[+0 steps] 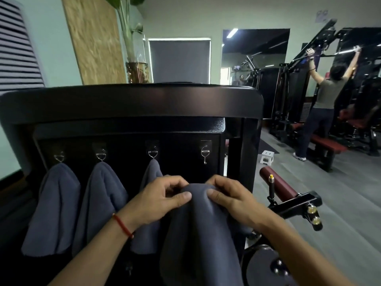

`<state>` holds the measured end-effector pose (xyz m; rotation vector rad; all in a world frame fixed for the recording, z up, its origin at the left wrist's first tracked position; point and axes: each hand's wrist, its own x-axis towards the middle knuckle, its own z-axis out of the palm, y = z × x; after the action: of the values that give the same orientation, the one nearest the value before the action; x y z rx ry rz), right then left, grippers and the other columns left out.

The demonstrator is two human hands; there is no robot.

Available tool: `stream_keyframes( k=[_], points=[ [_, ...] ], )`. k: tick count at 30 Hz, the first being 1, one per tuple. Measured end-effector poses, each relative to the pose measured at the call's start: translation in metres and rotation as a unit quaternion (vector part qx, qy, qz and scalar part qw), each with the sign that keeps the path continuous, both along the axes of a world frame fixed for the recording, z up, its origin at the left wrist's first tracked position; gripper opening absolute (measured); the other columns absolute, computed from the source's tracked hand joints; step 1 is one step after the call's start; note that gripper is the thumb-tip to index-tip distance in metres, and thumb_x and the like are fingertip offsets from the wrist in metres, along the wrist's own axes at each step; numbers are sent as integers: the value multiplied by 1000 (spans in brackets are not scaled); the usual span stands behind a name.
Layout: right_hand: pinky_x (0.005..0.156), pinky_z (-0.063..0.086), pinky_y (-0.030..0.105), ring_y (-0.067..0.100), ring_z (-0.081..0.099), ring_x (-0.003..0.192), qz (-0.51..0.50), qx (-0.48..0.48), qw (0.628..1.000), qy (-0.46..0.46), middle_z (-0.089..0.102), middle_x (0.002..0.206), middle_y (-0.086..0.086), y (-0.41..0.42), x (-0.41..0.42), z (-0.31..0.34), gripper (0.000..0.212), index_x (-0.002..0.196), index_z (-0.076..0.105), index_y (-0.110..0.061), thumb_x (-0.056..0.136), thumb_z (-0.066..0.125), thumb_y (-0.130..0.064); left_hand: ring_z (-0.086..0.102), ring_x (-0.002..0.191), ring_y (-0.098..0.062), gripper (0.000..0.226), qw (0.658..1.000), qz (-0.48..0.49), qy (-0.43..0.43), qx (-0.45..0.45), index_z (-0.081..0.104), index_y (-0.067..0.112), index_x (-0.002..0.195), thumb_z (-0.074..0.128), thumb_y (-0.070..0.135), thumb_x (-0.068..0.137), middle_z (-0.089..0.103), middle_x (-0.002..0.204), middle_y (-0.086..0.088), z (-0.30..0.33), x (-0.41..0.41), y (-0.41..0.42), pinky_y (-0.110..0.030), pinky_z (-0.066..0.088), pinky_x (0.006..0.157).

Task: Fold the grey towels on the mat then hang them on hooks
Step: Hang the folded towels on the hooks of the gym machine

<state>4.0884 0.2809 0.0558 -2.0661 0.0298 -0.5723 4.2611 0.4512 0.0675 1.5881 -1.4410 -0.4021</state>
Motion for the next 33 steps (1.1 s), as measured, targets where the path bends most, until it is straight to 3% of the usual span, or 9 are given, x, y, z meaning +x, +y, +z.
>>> stream_keyframes(
  k=[4, 6, 9, 12, 16, 21, 27, 30, 33],
  points=[
    [77, 52, 28, 7, 67, 85, -61, -43, 997, -34, 72, 88, -8, -38, 6, 22, 7, 93, 70, -24, 97, 68, -28, 68, 83, -11, 18, 987, -27, 157, -13, 65, -3, 110, 56, 10, 101, 73, 90, -9, 13, -4, -33, -21, 53, 74],
    [78, 52, 22, 6, 69, 86, -121, -73, 987, -72, 73, 88, -9, -52, 14, 29, 2, 93, 72, -26, 94, 73, -27, 70, 90, -11, 18, 979, 8, 199, -50, 67, 0, 111, 56, 8, 100, 75, 96, -7, 15, -3, -56, -23, 54, 79],
    [72, 45, 11, 2, 66, 83, -209, -105, 964, -130, 70, 84, -13, -65, 36, 29, 9, 95, 71, -27, 89, 77, -23, 69, 96, -9, 11, 964, 226, -5, -137, 74, 19, 100, 67, 19, 92, 75, 97, 6, 7, 2, -87, -28, 53, 90],
    [71, 52, 28, 8, 61, 84, -268, -194, 927, -178, 60, 100, -8, -72, 55, 11, 17, 103, 66, -24, 90, 76, -21, 61, 91, -9, 18, 907, 352, -134, -190, 66, 20, 104, 67, 9, 90, 66, 97, 8, -5, -12, -107, -21, 47, 83],
    [60, 56, 41, 18, 62, 80, -319, -282, 890, -164, 48, 115, -10, -72, 65, -17, 10, 102, 71, -21, 99, 63, -26, 51, 84, -3, 16, 872, 359, -214, -256, 73, 13, 104, 68, 5, 91, 58, 104, -2, -28, -8, -117, -3, 40, 80],
    [51, 53, 37, 12, 60, 76, -323, -283, 884, -183, 50, 120, -3, -69, 63, -34, 12, 108, 69, -20, 99, 64, -26, 60, 83, -9, 14, 880, 339, -230, -241, 76, 14, 106, 69, 11, 93, 60, 101, 4, -41, 0, -112, -18, 50, 74],
    [78, 57, 37, 13, 56, 111, -298, -233, 911, -166, 40, 137, -6, -53, 58, -61, 28, 129, 64, -23, 104, 53, -29, 61, 93, -8, 26, 901, 308, -211, -221, 72, 15, 121, 61, 15, 98, 61, 110, 4, -55, 2, -105, -19, 50, 82],
    [99, 40, 42, 21, 44, 125, -367, -280, 877, -136, 44, 137, -4, -43, 54, -68, 28, 130, 65, -27, 104, 55, -26, 56, 102, -18, 35, 877, 329, -288, -200, 70, 16, 127, 51, 19, 98, 59, 115, 0, -64, -2, -101, -30, 51, 87],
    [99, 30, 42, 22, 44, 124, -407, -308, 856, -80, 51, 131, -5, -32, 50, -72, 32, 134, 60, -31, 103, 50, -34, 54, 110, -25, 41, 847, 366, -360, -138, 67, 20, 129, 46, 18, 93, 60, 120, -2, -83, -13, -93, -40, 45, 89]
  ],
)
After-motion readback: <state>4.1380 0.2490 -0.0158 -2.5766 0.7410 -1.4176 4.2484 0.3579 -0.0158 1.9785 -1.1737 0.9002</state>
